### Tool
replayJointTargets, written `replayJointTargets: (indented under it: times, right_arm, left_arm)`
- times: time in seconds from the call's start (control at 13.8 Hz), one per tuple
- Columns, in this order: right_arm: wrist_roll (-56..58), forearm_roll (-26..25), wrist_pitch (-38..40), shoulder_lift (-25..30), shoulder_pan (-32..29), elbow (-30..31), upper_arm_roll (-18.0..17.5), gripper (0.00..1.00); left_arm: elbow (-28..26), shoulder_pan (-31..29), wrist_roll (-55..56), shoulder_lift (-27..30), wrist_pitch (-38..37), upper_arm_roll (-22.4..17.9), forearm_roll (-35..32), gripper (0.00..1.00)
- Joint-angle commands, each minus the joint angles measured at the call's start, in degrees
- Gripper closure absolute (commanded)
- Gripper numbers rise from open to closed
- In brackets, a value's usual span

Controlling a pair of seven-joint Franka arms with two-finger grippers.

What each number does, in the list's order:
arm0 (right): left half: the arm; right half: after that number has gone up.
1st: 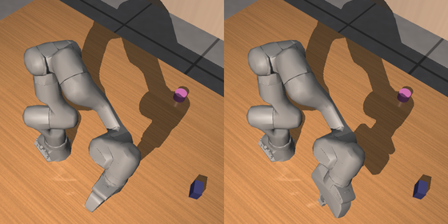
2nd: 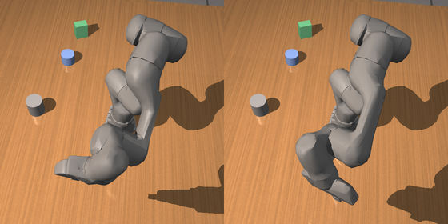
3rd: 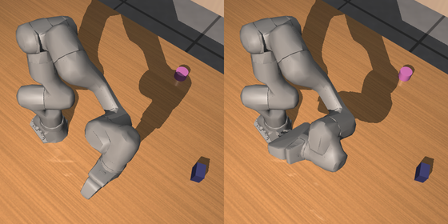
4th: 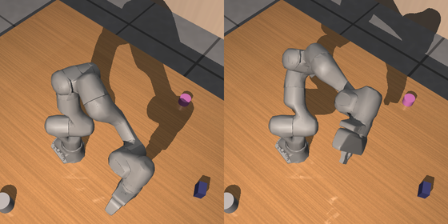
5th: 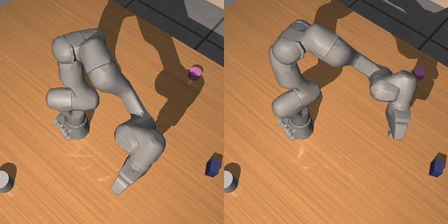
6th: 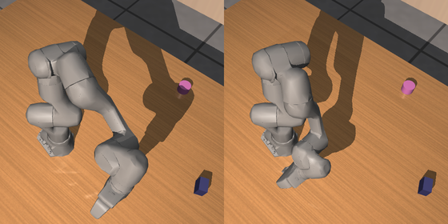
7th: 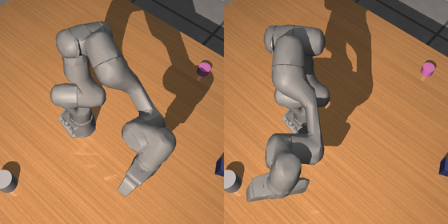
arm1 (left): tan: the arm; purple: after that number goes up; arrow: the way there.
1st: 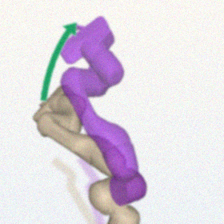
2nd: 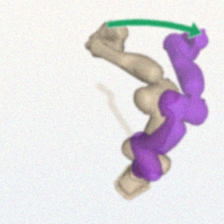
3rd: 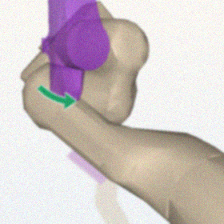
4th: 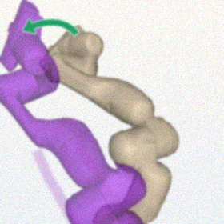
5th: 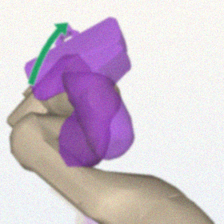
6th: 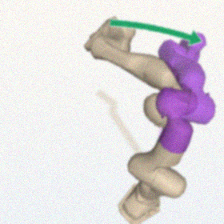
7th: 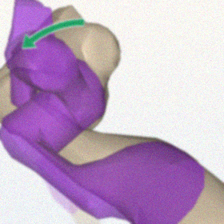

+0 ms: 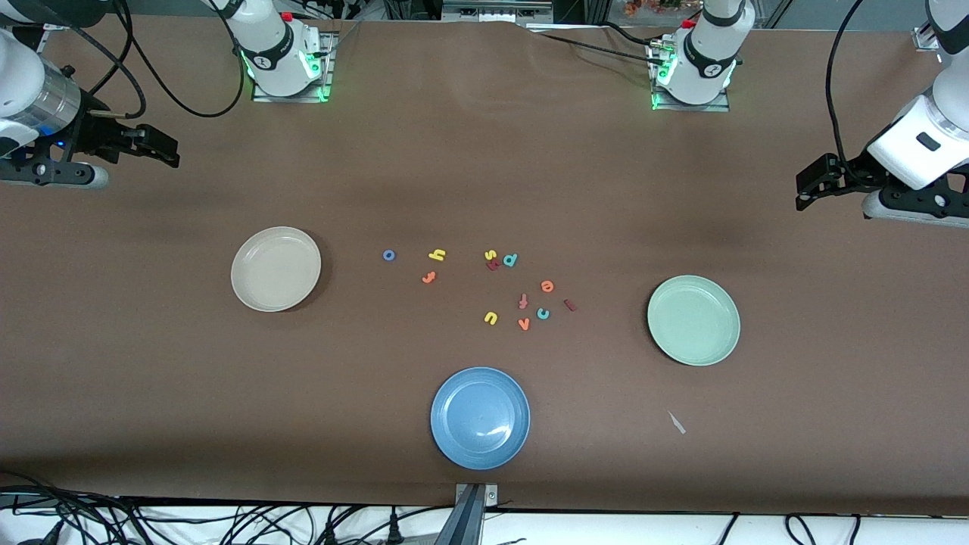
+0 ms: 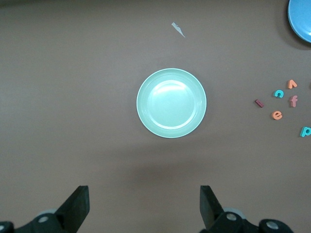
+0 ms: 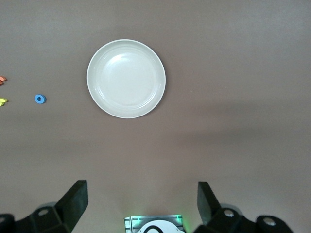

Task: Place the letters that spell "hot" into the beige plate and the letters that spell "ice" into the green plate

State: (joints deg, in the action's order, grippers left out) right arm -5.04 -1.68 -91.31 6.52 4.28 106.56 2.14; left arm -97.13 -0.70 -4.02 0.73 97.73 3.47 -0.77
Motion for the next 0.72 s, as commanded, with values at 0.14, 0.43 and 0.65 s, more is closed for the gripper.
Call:
replayJointTargets:
  times: [0.14,0.43,0.65]
  right_arm:
    - [1.2,1.1,1.0,-0.3,0.4,-0.6,0.7,0.00]
    - [0.9,1.1,1.1,-0.5,0.4,-0.6,0.7,0.00]
    - [0.6,1.1,1.1,-0.5,0.6,-0.7,0.7,0.00]
  left_arm:
    - [1.2,0.3,0.1,0.0,-1.1,-0.1,0.8,0.00]
    - [1.2,0.3,0.1,0.0,-1.2,-0.1,0.8,0.00]
    - [1.2,0.3,0.1,0.0,-1.2,0.0,0.9,0.00]
